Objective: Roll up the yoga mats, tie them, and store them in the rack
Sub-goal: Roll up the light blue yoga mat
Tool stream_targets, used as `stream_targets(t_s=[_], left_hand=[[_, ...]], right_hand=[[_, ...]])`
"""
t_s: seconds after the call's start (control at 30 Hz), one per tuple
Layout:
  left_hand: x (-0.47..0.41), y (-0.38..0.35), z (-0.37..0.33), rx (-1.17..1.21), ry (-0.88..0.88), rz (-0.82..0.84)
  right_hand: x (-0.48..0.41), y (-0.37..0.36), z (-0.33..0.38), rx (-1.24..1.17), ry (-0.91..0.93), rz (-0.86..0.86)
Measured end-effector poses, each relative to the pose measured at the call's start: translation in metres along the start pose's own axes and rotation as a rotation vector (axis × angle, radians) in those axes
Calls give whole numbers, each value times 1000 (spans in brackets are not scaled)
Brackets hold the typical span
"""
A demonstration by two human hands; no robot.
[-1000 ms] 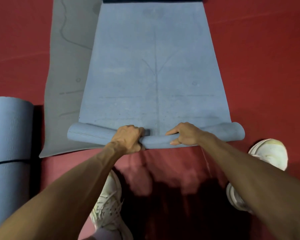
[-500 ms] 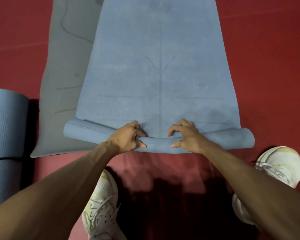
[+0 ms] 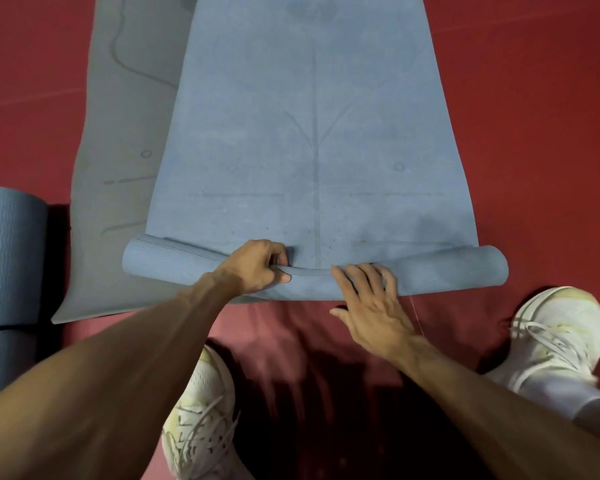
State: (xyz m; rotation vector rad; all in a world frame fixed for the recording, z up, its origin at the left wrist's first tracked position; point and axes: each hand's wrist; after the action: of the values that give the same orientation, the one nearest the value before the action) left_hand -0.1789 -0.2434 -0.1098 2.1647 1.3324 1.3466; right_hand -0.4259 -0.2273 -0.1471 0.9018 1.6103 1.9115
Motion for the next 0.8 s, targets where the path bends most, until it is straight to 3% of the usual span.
stream_targets(t_s=[0.2,0.4,0.6,0.8], left_hand=[[4,-20,9,-315,-39,-212],[22,-34,8,-402,-110,-460],[23,-50,12,-405,-90,-432],[-1,-39,17,-362,-87,-438]], right_hand=[[-25,8,-10,-90,-19,41],[-51,36,-25,-276,22,145],[-81,41,-41,-516,-12,232],[-95,39,-46,-555,-42,195]])
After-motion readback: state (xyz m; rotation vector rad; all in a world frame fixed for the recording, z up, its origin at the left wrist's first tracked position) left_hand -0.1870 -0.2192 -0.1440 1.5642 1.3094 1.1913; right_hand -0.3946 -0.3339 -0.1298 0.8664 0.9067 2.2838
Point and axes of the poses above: each hand's wrist, its own x-axis away from the middle knuckle, its own y-axis out of the back of the hand, z = x × y, and after that the axes turned 9 degrees about z, right-handed
